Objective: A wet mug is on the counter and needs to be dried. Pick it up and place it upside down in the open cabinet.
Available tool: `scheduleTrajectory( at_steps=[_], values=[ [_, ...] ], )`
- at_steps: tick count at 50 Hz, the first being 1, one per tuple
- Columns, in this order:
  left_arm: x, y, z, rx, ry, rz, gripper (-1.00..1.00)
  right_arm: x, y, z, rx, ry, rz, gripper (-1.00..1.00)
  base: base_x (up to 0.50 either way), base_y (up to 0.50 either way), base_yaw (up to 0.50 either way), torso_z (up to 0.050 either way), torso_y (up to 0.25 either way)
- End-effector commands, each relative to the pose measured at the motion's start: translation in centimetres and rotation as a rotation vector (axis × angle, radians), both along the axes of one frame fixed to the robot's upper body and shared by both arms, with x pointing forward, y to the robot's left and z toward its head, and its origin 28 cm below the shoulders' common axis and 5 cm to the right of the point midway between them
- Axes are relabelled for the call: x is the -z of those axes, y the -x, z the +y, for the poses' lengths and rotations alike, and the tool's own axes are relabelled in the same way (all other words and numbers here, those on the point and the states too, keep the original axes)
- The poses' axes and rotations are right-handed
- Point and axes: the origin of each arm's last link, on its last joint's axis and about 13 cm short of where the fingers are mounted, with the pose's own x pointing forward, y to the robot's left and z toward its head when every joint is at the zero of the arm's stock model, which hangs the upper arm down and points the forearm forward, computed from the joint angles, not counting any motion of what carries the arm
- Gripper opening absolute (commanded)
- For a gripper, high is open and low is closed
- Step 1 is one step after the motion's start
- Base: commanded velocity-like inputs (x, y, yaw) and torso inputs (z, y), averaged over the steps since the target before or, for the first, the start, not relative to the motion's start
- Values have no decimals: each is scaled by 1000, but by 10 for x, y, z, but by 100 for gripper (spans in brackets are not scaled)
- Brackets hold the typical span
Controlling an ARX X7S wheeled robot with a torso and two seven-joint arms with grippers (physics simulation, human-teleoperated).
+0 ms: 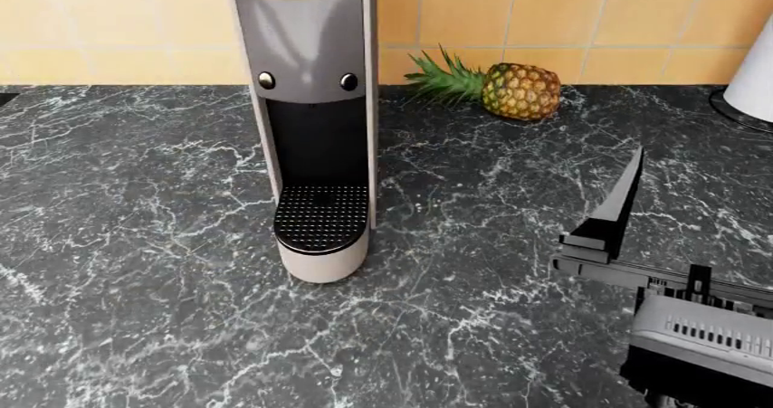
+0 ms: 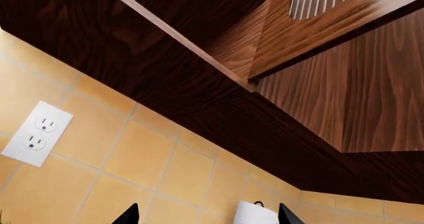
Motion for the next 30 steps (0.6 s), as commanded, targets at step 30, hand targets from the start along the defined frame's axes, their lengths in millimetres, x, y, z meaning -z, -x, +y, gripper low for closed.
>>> scheduleTrajectory(
  at_steps=[30],
  values=[
    [-55, -59, -15, -437, 84, -9, -100, 7, 10, -5, -30, -86, 7, 100, 0, 0, 0, 0, 0]
  ],
)
